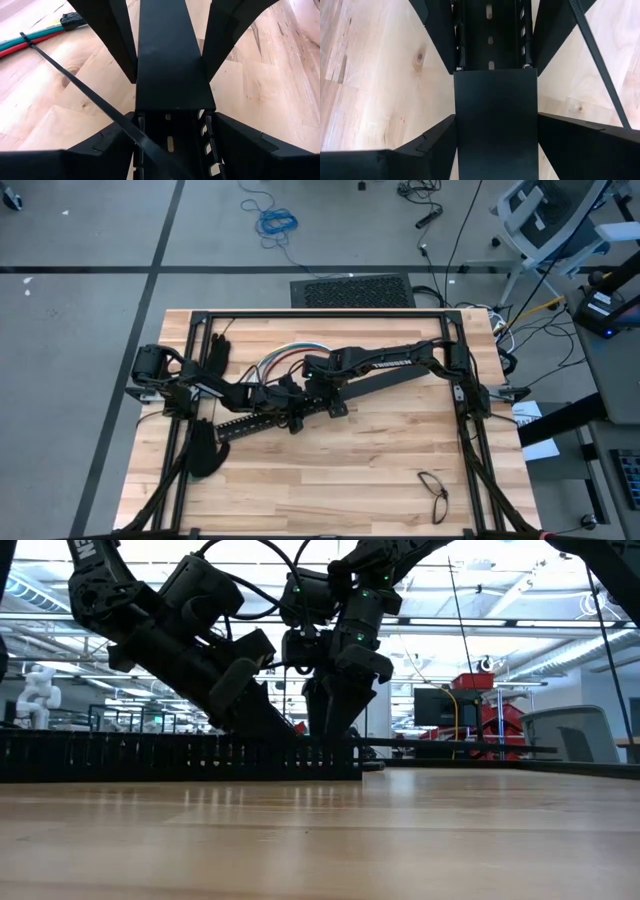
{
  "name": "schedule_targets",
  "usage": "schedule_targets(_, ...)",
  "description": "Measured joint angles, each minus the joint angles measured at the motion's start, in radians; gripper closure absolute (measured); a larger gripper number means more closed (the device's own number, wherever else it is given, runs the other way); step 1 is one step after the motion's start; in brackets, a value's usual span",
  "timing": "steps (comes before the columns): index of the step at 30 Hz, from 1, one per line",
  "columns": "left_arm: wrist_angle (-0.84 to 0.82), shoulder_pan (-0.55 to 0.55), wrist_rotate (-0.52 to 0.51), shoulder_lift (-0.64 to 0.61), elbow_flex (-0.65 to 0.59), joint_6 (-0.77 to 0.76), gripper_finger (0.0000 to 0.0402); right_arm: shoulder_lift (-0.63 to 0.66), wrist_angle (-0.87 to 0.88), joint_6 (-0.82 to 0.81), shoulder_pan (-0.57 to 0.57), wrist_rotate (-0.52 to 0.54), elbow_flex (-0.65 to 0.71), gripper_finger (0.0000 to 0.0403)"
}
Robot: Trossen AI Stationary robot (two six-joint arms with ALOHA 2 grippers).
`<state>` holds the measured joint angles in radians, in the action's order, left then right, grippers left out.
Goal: Ziptie cables
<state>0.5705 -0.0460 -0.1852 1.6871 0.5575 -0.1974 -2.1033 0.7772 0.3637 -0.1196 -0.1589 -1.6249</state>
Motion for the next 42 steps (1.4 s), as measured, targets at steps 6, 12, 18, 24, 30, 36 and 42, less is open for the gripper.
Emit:
schedule_targets(6, -0.003, 0.000, -0.002, 0.000, 0.000, 0.001, 0.0148, 0.000, -0.018, 0.009, 0.002, 0.000, 0.001, 0.0158)
schedule_targets(12, -0.004, 0.000, -0.003, 0.000, 0.000, 0.000, 0.0148, 0.000, -0.019, 0.019, 0.003, 0.002, 0.001, 0.0158)
schedule_targets(18, -0.003, 0.000, -0.003, 0.000, 0.000, 0.008, 0.0148, 0.000, -0.019, 0.019, 0.003, 0.002, 0.001, 0.0158)
schedule_targets(24, -0.004, 0.000, -0.010, -0.001, 0.000, 0.047, 0.0148, 0.000, -0.019, 0.019, 0.004, 0.003, 0.001, 0.0158)
schedule_targets(30, -0.004, 0.000, -0.011, -0.001, 0.001, 0.053, 0.0139, 0.000, -0.021, 0.016, 0.004, 0.003, 0.001, 0.0158)
schedule_targets(36, -0.012, 0.000, -0.011, -0.001, 0.001, 0.051, 0.0092, 0.000, -0.023, 0.016, 0.004, 0.002, 0.001, 0.0158)
schedule_targets(42, -0.012, 0.000, -0.010, -0.001, 0.001, 0.055, 0.0040, 0.000, -0.019, 0.016, 0.004, 0.002, 0.000, 0.0158)
